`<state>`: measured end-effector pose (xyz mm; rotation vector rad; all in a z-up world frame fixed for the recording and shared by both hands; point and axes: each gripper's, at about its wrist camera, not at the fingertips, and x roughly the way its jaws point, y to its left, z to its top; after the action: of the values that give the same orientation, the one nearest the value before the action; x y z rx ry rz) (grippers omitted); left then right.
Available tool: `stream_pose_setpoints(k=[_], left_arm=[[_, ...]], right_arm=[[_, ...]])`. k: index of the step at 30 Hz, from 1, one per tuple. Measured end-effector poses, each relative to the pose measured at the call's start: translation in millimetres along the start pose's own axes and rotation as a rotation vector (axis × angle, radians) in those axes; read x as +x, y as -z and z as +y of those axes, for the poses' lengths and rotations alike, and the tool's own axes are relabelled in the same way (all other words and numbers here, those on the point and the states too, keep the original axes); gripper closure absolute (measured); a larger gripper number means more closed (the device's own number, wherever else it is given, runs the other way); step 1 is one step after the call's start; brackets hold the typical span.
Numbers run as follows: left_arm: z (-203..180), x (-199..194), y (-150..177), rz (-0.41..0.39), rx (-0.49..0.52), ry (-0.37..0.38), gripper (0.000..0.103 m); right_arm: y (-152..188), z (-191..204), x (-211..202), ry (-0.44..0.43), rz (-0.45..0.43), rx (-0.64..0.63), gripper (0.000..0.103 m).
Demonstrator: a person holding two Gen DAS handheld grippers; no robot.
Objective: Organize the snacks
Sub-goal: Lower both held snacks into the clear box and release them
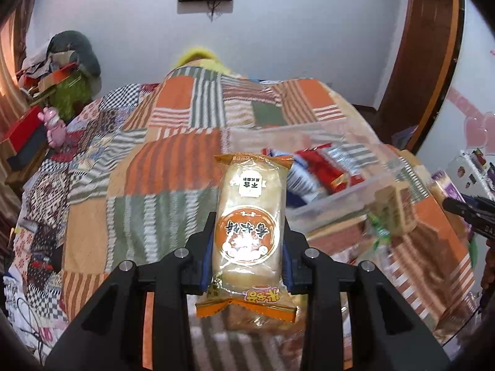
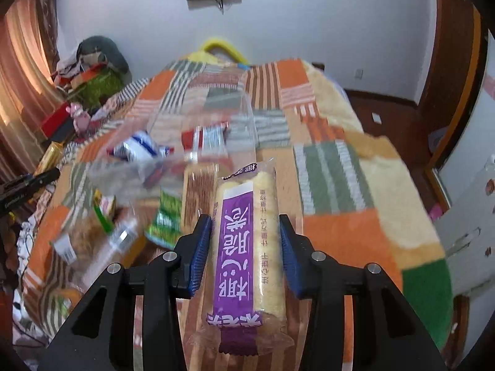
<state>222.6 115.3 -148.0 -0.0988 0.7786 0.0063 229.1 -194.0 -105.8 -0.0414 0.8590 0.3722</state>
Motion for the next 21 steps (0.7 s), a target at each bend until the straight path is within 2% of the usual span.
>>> stream_pose_setpoints(k=[6,11,21], left_arm=[[-24,11,-20,-0.007,0.037,0.025,0.069],[-39,28,-35,0.000,0.057,0.040,0.069],[-57,74,-59,0.049,0.080,0.086,0.069]], right_arm=[[-33,4,5,-0.008,-0.074,-0.020,0.064],[-55,8,19,-0.038,-0.098,-0.018,0.064],[-84,25,70,-0.061,-0.071,-0.071,0.064]])
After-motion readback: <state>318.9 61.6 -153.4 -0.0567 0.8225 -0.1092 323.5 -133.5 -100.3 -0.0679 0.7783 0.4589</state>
